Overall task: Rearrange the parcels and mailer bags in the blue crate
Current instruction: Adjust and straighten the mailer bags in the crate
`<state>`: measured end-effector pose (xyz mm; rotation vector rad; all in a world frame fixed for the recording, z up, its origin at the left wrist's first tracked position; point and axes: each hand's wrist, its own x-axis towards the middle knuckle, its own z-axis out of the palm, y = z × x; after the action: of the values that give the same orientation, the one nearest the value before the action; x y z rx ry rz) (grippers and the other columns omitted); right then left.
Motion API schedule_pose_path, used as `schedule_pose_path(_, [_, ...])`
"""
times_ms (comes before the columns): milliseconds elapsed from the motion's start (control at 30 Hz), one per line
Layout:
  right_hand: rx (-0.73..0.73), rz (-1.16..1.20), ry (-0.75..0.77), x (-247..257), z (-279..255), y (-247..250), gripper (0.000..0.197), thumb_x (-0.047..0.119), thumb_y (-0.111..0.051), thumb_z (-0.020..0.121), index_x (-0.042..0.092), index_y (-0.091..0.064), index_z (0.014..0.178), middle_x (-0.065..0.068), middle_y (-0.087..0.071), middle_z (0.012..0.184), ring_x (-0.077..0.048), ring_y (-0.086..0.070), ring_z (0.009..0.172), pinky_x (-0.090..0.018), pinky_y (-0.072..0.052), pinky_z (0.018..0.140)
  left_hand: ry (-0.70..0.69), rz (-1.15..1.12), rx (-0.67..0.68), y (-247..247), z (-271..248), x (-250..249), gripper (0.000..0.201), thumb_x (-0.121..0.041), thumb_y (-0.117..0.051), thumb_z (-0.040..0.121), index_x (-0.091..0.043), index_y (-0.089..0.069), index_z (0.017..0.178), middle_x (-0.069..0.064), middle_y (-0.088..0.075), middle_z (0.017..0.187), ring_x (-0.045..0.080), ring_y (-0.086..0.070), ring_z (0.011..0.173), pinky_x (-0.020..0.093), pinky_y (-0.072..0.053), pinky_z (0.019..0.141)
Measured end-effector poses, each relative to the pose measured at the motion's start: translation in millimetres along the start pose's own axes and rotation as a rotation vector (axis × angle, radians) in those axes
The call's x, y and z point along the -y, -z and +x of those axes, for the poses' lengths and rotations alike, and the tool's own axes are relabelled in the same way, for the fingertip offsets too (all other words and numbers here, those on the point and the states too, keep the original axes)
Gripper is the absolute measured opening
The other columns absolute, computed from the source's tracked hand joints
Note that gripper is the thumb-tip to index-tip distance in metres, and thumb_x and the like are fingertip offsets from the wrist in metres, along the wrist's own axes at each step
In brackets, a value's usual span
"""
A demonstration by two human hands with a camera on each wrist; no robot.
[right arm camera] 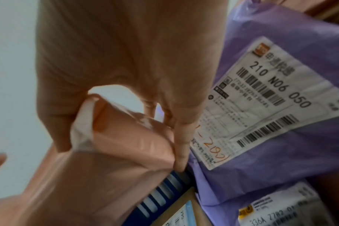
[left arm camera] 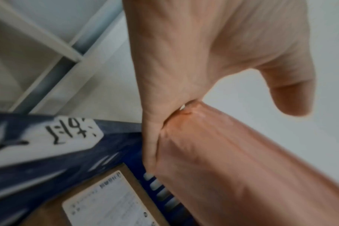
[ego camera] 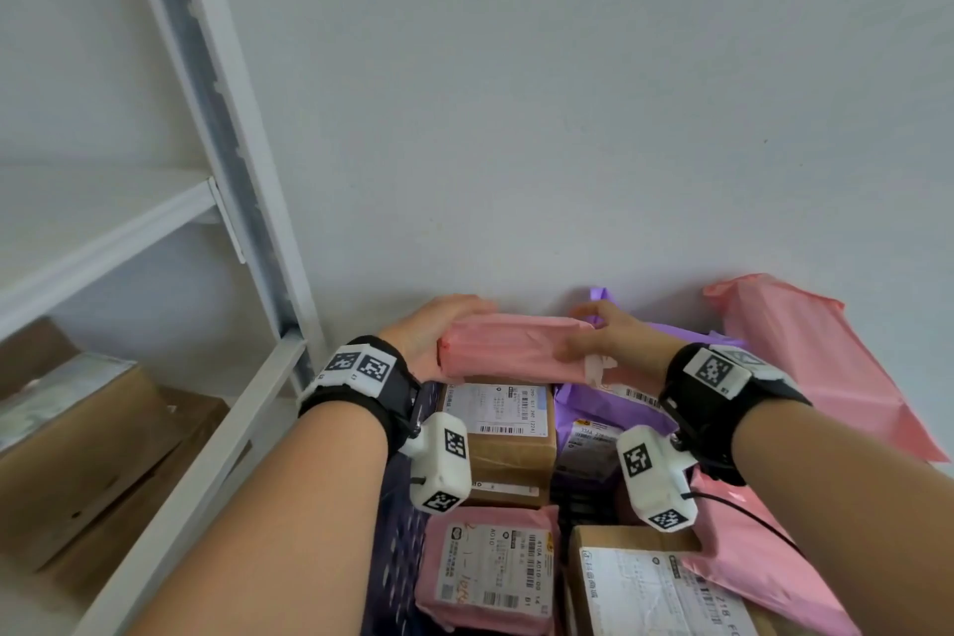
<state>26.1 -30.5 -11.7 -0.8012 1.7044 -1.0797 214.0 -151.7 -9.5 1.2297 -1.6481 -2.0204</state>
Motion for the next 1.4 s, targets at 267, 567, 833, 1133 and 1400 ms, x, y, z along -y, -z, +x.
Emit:
schedule_pose_path(267, [0.094,-0.267,0.126,-6.8,-5.9,-4.8,0.103,-0.002,-0.079,0.072,0.031,-0.02,0.15,-0.005,-0.045,0.125,-0.022,-0.055,0.11,-0.03,-0.048,0.095,0.076,0.053,-0.194,4.7,10.9,7.4,0.028,-0.026,-0.065,0.087,-0.005,-0.062,0.105,0.019,-0.063,0.102,0.033,-0.063,0.09,0.044,-0.051,0.085])
schedule_pose_path(567, [-0.069,-1.231,0.393,0.3,-16.2,-46.3,0.087,0.072,-0.065,0.057,0.027,-0.042,0.127,0.01,-0.051,0.112,-0.014,-0.051,0.104,-0.036,-0.047,0.089,-0.033,0.109,-0.046,-8.3,0.2,8.4,0.035,0.007,-0.052,0.091,-0.002,-0.057,0.125,0.022,-0.062,0.11,0.031,-0.061,0.095,0.033,-0.051,0.069])
schedule_pose_path(833, [0.231,-1.538,0.304,-15.7,-25.8,-81.0,0.099,0.077,-0.073,0.047,0.02,-0.045,0.124,0.004,-0.054,0.115,-0.016,-0.045,0.1,-0.042,-0.046,0.095,-0.013,0.296,-0.373,32.0,-3.7,-3.1,0.006,-0.006,-0.054,0.094,-0.001,-0.055,0.096,0.012,-0.058,0.074,0.02,-0.056,0.061,0.027,-0.052,0.058])
schedule_pose_path(1133, [0.348,-1.713,0.286,-24.6,-29.9,-139.4,0.105,0.061,-0.082,0.057,0.007,-0.039,0.136,-0.008,-0.052,0.124,-0.025,-0.048,0.115,-0.04,-0.046,0.099,0.105,0.38,-0.339,27.7,1.1,20.6,0.005,0.002,-0.059,0.088,-0.003,-0.06,0.089,0.015,-0.06,0.085,0.025,-0.061,0.073,0.042,-0.056,0.092])
schedule_pose_path(1400, [0.388,-1.696,0.098,-67.1,-12.4,-150.7,0.083,0.042,-0.083,0.07,0.007,-0.042,0.133,-0.01,-0.051,0.13,-0.028,-0.053,0.12,-0.04,-0.047,0.096,0.097,0.433,-0.338,29.7,4.8,23.6,0.016,0.007,-0.064,0.084,-0.006,-0.058,0.087,0.019,-0.065,0.095,0.03,-0.068,0.091,0.042,-0.056,0.094])
